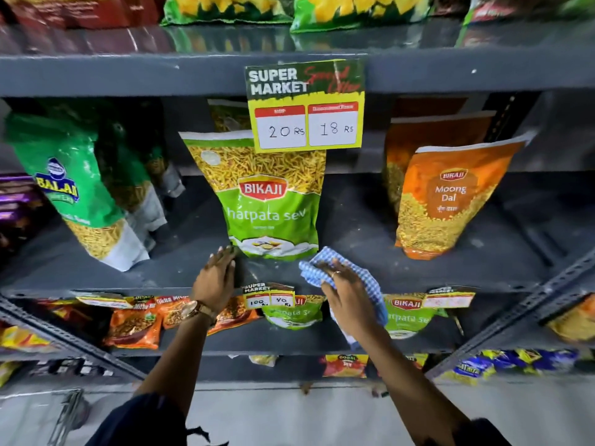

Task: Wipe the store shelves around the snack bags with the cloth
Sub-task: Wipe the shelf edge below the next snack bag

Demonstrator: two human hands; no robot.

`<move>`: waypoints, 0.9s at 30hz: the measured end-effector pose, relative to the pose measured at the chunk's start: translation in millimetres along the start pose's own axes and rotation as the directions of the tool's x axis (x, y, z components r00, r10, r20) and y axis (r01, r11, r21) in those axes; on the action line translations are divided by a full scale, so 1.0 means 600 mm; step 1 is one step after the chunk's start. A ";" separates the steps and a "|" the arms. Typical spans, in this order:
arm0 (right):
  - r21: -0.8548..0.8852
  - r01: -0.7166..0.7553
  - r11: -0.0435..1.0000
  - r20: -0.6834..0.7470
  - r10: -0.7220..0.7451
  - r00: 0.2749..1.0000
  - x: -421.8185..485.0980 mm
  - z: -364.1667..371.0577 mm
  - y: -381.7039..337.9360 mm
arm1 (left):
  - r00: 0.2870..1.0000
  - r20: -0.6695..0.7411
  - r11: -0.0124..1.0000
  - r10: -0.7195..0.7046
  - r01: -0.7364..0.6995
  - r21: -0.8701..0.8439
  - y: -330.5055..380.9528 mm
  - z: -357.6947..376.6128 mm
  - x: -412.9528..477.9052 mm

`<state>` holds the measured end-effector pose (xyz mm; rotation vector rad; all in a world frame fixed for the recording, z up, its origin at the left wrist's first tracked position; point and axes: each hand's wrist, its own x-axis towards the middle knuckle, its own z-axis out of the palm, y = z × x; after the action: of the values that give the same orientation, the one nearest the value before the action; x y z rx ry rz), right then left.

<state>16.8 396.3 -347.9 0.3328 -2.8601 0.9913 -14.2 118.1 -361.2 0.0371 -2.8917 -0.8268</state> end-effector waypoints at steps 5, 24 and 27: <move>0.003 0.119 0.993 0.122 -0.118 0.986 0.025 0.009 -0.011 | 1.000 -0.003 1.000 0.017 -0.017 -0.016 0.002 -0.004 0.000; -0.092 -0.319 0.943 -0.378 0.263 0.888 0.069 -0.060 0.006 | 0.989 -0.111 0.995 0.101 -0.102 0.000 0.014 0.002 0.003; -0.290 -0.315 0.904 -0.236 0.251 0.939 0.080 0.006 0.040 | 0.980 -0.172 0.995 0.100 -0.101 0.003 0.017 0.001 0.013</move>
<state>-35.8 403.8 -357.6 -0.2066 -2.8693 0.5283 -22.1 126.5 -355.5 -0.0364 -2.7052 -0.7731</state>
